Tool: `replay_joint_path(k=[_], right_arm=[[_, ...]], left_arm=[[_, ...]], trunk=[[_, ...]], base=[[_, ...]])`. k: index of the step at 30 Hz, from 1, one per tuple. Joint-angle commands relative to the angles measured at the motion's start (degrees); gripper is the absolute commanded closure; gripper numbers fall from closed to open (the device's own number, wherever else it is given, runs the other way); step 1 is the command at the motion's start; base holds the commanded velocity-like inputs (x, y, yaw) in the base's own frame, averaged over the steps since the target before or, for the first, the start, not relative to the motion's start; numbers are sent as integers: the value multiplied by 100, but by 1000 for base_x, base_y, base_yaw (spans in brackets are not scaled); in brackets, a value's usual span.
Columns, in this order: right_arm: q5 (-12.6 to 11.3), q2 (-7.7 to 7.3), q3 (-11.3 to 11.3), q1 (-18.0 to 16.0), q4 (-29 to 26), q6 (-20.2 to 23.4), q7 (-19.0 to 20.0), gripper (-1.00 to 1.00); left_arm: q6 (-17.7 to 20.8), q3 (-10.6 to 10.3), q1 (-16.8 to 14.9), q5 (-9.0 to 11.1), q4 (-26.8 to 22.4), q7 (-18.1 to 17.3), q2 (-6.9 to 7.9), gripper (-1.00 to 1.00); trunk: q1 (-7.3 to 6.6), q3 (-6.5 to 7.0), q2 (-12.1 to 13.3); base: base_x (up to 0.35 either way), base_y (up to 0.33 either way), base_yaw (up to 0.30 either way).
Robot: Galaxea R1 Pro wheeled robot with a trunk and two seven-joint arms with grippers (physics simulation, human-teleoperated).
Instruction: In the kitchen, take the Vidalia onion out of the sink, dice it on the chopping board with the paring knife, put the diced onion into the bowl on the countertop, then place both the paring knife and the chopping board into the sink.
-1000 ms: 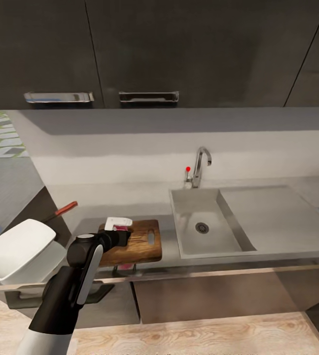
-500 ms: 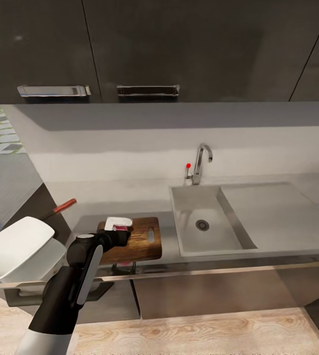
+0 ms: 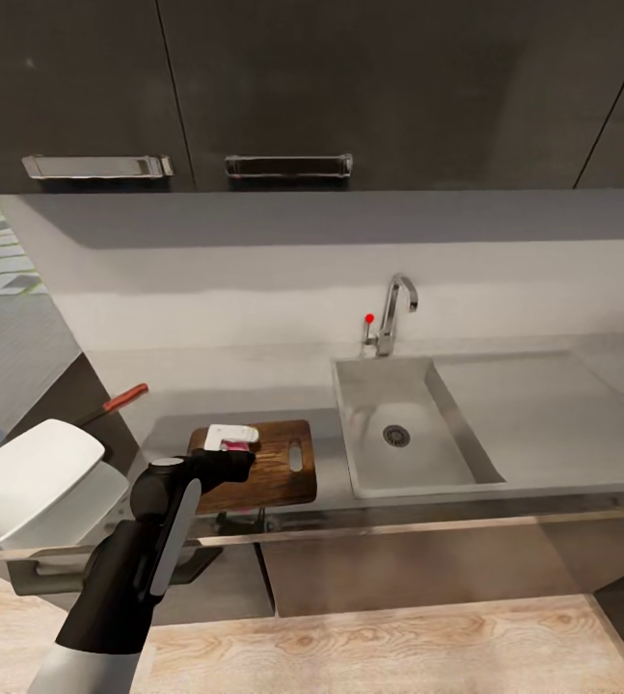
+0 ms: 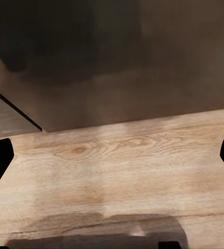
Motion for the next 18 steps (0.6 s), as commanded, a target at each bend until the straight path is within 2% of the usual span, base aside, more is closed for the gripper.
replay_joint_path(k=[1, 7, 13, 18], right_arm=[[-11, 0, 4, 2, -8, -7, 2, -100], [-11, 0, 4, 2, -8, -7, 2, -100], [-11, 0, 4, 2, -8, -7, 2, -100], [-11, 0, 4, 2, -8, -7, 2, -100]], left_arm=[[27, 4, -4, 32, -5, 8, 0, 100], [27, 7, -7, 23, -5, 8, 4, 100], [27, 7, -4, 21, -5, 8, 4, 100], [27, 7, -5, 20, -5, 8, 4, 100]], trunk=[[3, -11, -10], [3, -11, -10], [3, -12, -10], [3, -13, -10]], base=[[0, 0, 0], [10, 0, 0], [165, 0, 0], [30, 0, 0]])
